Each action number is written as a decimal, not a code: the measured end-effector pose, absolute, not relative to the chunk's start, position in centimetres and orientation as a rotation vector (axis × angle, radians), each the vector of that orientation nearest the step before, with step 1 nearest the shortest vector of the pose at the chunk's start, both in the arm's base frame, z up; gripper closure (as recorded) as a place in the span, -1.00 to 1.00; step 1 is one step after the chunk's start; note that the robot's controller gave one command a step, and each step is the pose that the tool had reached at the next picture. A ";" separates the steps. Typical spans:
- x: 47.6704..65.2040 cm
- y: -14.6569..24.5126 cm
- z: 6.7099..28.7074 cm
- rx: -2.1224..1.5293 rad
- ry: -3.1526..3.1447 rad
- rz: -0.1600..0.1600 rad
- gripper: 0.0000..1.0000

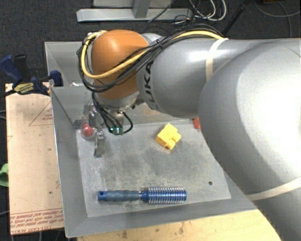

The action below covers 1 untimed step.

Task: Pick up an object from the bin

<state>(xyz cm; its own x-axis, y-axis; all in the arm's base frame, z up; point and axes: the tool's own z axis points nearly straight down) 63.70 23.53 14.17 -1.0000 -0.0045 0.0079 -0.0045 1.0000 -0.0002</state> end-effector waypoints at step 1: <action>55.6 21.2 12.2 -0.038 -3.134 0.002 -1.00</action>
Offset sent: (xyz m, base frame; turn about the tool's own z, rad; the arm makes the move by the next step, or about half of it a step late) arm -0.0775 -0.0230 -0.0171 0.0313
